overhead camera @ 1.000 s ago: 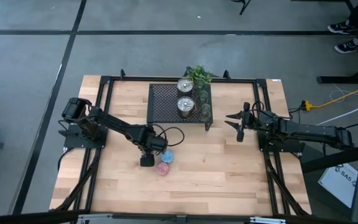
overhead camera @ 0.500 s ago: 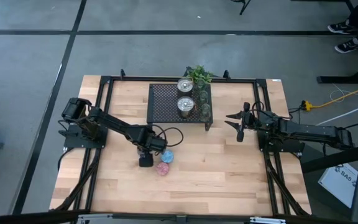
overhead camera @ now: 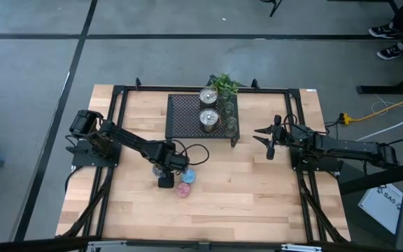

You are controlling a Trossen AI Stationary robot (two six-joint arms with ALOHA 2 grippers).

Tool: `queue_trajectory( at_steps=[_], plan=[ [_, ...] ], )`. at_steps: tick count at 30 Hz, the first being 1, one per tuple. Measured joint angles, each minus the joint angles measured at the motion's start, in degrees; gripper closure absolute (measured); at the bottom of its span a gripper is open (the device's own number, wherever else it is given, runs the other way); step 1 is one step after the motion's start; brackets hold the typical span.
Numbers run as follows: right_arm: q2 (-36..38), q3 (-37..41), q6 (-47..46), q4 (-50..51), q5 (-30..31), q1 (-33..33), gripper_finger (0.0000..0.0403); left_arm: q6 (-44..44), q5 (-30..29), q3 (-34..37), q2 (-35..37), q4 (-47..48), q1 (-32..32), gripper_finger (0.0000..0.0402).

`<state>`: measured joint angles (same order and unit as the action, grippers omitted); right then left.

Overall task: Pick & Place candle stick holders
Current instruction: Put the red patterned scented candle on the shelf

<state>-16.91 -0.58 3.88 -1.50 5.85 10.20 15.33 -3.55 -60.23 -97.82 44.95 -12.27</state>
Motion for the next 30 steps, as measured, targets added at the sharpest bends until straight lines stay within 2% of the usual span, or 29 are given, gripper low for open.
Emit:
queue_trajectory(
  at_steps=[10, 14, 19, 27, 30],
  plan=[
    [0.0, 0.0, 0.0, 0.0, 0.0, 0.0, 0.0274, -3.1, -1.0, 0.0, 0.0, -4.6, 0.0, 0.0081],
    [0.0, 0.0, 0.0, 0.0, 0.0, 0.0, 0.0274, -4.5, -3.7, 0.0, 0.0, -5.2, 0.0, 0.0057],
    [0.0, 0.0, 0.0, 0.0, 0.0, 0.0, 0.0274, -6.2, -7.2, 0.0, 0.0, -4.3, -0.1, 0.0056],
    [0.0, 0.0, 0.0, 0.0, 0.0, 0.0, 0.0274, -3.6, -7.6, 0.0, 0.8, 0.9, -0.5, 0.0067],
    [0.0, 0.0, 0.0, 0.0, 0.0, 0.0, 0.0274, -3.4, -10.5, 0.0, 2.1, 2.5, -1.9, 0.007]
  ],
)
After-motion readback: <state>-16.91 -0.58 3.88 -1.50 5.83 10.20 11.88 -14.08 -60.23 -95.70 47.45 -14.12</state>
